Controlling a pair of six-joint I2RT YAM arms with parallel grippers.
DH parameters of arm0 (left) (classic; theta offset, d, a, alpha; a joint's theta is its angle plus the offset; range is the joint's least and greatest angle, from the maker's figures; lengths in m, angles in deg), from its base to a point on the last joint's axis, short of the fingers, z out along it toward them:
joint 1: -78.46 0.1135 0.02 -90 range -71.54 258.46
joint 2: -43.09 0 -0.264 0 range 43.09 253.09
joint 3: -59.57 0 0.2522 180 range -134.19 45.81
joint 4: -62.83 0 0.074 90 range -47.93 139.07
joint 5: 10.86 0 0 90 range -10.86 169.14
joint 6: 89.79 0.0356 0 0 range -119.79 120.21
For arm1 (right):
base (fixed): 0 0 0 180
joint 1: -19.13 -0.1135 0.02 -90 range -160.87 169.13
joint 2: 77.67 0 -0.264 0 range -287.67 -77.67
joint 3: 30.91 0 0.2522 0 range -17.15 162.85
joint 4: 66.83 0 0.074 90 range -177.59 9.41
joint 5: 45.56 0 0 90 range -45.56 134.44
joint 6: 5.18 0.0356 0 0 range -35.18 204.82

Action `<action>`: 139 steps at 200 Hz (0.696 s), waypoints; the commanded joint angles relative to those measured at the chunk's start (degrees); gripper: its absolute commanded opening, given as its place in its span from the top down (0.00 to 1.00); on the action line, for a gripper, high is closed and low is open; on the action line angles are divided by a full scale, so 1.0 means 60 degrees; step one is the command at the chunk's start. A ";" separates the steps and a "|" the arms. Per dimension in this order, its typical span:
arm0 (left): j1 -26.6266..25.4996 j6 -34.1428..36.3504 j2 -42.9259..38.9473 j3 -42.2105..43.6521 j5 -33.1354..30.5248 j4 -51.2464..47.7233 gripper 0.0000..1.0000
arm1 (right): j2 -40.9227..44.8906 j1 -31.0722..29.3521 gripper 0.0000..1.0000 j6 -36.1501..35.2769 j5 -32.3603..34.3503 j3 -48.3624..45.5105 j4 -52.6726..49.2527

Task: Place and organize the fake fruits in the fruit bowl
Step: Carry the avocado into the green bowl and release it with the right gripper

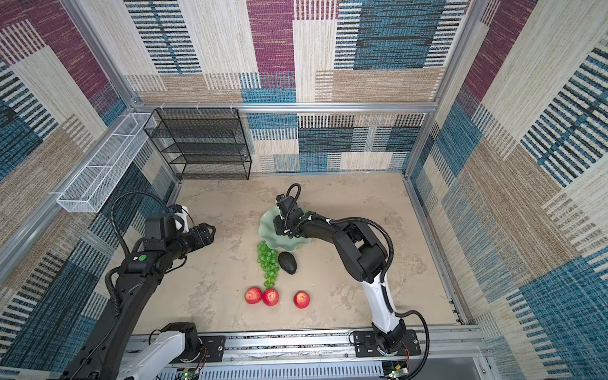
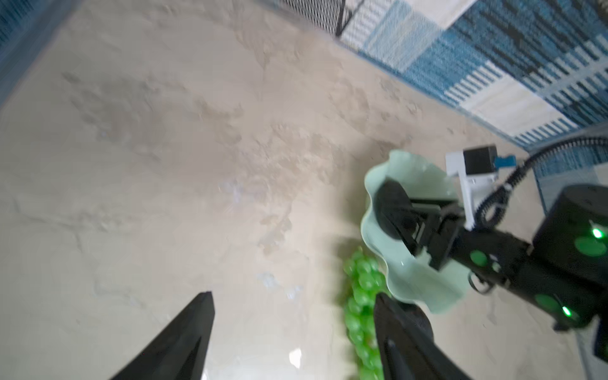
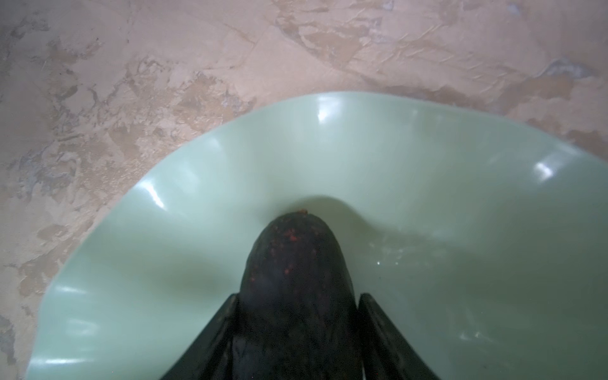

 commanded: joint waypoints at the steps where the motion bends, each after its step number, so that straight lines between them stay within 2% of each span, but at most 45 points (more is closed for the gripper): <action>1: -0.0630 -0.1023 -0.0275 0.0173 0.1116 -0.1862 0.25 | 0.0796 0.0113 0.28 0.0216 -0.0175 -0.0395 0.0351; 28: -0.2107 -0.2050 -0.0747 0.0837 0.0353 -0.2119 0.25 | 0.2456 0.0398 0.07 0.0320 -0.0058 -0.1147 0.0978; 45: -0.2906 -0.2584 -0.0682 0.1295 0.0118 -0.2125 0.26 | 0.3586 0.0501 0.00 0.0270 0.0127 -0.1665 0.1429; 85: -0.4500 -0.3311 -0.0324 0.2021 -0.0538 -0.2110 0.29 | 0.5231 0.0579 0.00 0.0350 0.0484 -0.2651 0.1576; 139: -0.5360 -0.3696 0.0278 0.2217 -0.0518 -0.1040 0.25 | 0.5820 0.0579 0.00 0.0738 0.0474 -0.3687 0.1630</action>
